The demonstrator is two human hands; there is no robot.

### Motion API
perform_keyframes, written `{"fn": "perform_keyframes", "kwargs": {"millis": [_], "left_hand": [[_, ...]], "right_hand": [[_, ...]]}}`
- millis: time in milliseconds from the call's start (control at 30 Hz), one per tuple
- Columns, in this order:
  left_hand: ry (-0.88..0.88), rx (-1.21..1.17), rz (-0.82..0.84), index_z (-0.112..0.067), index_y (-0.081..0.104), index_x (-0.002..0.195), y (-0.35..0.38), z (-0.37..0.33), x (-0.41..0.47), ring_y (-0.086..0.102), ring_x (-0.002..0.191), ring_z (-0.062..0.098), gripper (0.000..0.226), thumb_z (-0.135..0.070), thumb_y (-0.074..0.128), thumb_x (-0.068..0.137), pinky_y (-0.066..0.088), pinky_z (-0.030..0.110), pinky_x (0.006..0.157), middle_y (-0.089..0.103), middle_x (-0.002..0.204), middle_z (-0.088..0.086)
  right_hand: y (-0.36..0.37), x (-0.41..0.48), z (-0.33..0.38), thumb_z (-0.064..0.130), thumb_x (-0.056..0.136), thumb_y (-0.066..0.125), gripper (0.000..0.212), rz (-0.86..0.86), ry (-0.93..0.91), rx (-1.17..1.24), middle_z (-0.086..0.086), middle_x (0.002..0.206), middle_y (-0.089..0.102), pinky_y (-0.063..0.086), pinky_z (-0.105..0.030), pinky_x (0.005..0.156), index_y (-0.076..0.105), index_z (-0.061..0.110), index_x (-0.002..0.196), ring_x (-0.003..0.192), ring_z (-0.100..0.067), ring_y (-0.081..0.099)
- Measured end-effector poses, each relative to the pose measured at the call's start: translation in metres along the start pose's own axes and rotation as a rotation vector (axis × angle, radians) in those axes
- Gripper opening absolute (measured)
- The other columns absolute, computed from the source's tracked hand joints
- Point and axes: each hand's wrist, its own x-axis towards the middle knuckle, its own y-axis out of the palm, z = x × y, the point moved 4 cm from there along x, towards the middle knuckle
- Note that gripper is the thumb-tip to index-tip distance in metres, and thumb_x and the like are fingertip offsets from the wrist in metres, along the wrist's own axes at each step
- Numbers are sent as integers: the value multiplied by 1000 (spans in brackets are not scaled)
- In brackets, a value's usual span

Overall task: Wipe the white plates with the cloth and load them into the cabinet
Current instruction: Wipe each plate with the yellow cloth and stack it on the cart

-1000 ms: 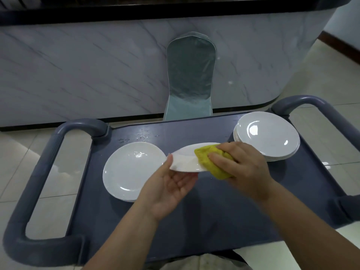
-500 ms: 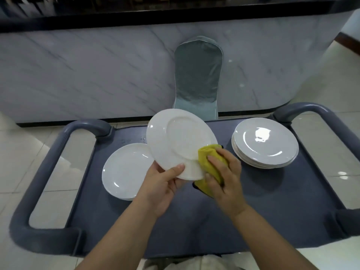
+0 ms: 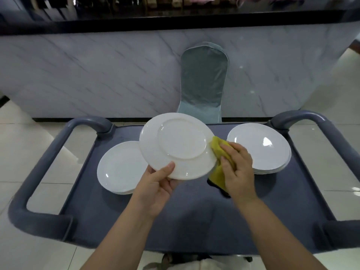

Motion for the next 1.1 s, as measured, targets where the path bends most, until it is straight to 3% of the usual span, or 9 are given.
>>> {"fn": "perform_keyframes", "kwargs": {"millis": [167, 367, 533, 600, 700, 767, 900, 1000, 1100], "left_hand": [[21, 75, 6, -7, 55, 129, 15, 16, -4, 73, 90, 23, 53, -2, 63, 76, 59, 30, 65, 72, 109, 14], [28, 519, 110, -10, 53, 128, 14, 13, -27, 69, 103, 26, 60, 1, 73, 73, 59, 34, 75, 70, 116, 11], [25, 795, 141, -32, 61, 117, 23, 19, -36, 67, 105, 31, 55, -15, 80, 68, 55, 55, 83, 70, 115, 8], [57, 752, 135, -31, 63, 114, 31, 26, -34, 69, 102, 28, 52, -11, 80, 70, 59, 51, 77, 71, 113, 6], [96, 604, 69, -15, 60, 116, 31, 29, -29, 72, 92, 28, 55, 2, 80, 67, 59, 37, 62, 74, 102, 9], [110, 539, 59, -12, 58, 119, 29, 30, -31, 72, 93, 29, 58, -3, 80, 66, 58, 36, 62, 73, 104, 11], [34, 425, 105, -23, 61, 123, 23, 44, -38, 67, 106, 31, 54, -4, 72, 75, 59, 40, 71, 68, 121, 12], [32, 272, 65, -16, 53, 131, 19, 48, -36, 65, 110, 32, 59, 3, 70, 78, 60, 40, 73, 65, 126, 12], [47, 115, 0, -15, 52, 132, 13, 52, -28, 66, 109, 29, 56, 2, 59, 80, 60, 36, 69, 65, 127, 11]], "right_hand": [[19, -47, 32, 18, 93, 55, 38, 189, -498, -89, -3, 137, 46, 35, -34, 101, 58, 27, 130, 107, -31, 48], [-30, 13, -22, 23, 91, 52, 33, 246, -116, 111, 8, 124, 53, 36, -29, 106, 59, 31, 121, 117, -15, 49], [-17, 91, 1, 12, 95, 56, 36, 464, -78, 50, 6, 110, 53, 36, -22, 98, 61, 37, 120, 110, -14, 51], [-3, 87, 36, 11, 93, 57, 35, 494, -224, -12, 0, 115, 52, 37, -34, 101, 65, 27, 122, 112, -23, 50], [18, 38, 90, 22, 87, 52, 35, 650, -732, -96, -8, 123, 59, 42, -45, 93, 70, 27, 117, 104, -34, 53], [20, 31, 96, 26, 85, 50, 35, 721, -850, -133, -11, 120, 61, 44, -46, 86, 72, 25, 112, 96, -36, 54], [23, 94, 55, 14, 90, 55, 33, 693, -387, -114, -5, 115, 59, 38, -37, 95, 69, 24, 118, 107, -29, 52], [14, 115, 7, 16, 93, 52, 31, 727, -28, -75, 9, 111, 56, 34, -18, 77, 68, 32, 114, 109, -13, 51], [-11, 85, -31, 17, 91, 53, 30, 497, 128, -54, 6, 111, 64, 36, -18, 78, 71, 32, 110, 103, -13, 54]]}}
